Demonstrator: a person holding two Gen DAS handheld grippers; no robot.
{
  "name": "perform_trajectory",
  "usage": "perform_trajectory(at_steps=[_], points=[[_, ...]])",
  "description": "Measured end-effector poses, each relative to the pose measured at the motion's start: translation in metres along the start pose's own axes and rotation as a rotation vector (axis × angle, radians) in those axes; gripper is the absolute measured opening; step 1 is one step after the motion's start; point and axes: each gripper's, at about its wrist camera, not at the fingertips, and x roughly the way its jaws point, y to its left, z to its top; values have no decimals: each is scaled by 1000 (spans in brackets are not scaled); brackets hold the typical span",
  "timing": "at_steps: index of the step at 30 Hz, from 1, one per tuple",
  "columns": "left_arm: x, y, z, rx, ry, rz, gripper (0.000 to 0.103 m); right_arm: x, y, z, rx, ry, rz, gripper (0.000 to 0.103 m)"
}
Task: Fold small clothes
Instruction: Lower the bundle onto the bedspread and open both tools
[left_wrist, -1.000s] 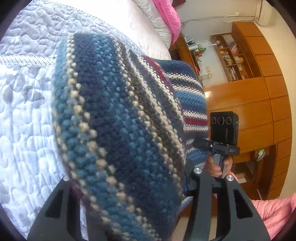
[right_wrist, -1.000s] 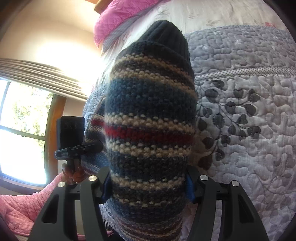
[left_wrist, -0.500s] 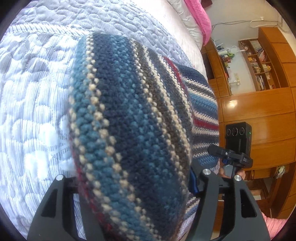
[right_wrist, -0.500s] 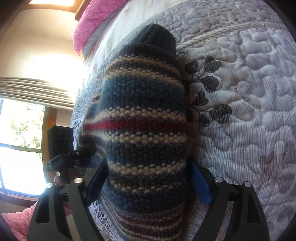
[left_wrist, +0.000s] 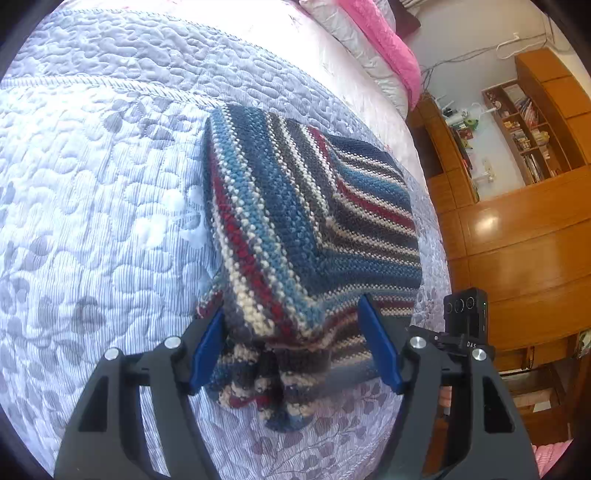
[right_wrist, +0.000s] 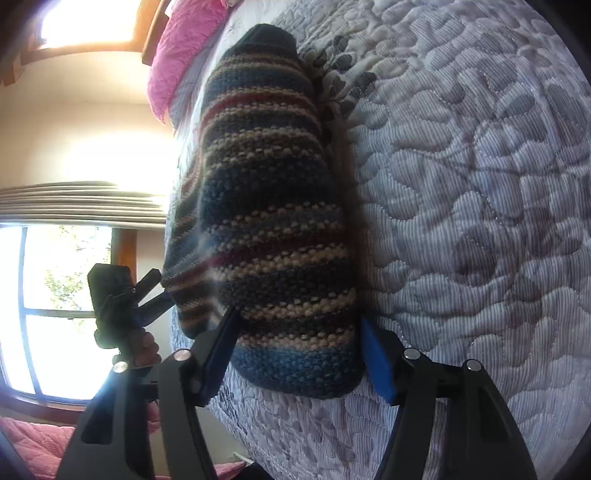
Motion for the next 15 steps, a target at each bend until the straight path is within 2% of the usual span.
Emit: perform_trajectory(at_steps=[2, 4, 5, 8, 10, 12, 15], points=[[-3, -4, -8, 23, 4, 53, 71, 2, 14, -2, -62, 21, -44, 53], [2, -11, -15, 70, 37, 100, 71, 7, 30, -1, -99, 22, -74, 31], [6, -11, -20, 91, 58, 110, 71, 5, 34, -2, -116, 17, -84, 27], [22, -5, -27, 102, 95, 172, 69, 0, 43, -2, -131, -3, -78, 24], [27, 14, -29, 48, 100, 165, 70, -9, 35, -3, -142, -3, -107, 23], [30, 32, -30, -18, 107, 137, 70, 2, 33, -7, -139, 8, -147, 23], [31, 39, -34, 2, 108, 141, 70, 20, 33, -15, -144, 20, -202, 24]])
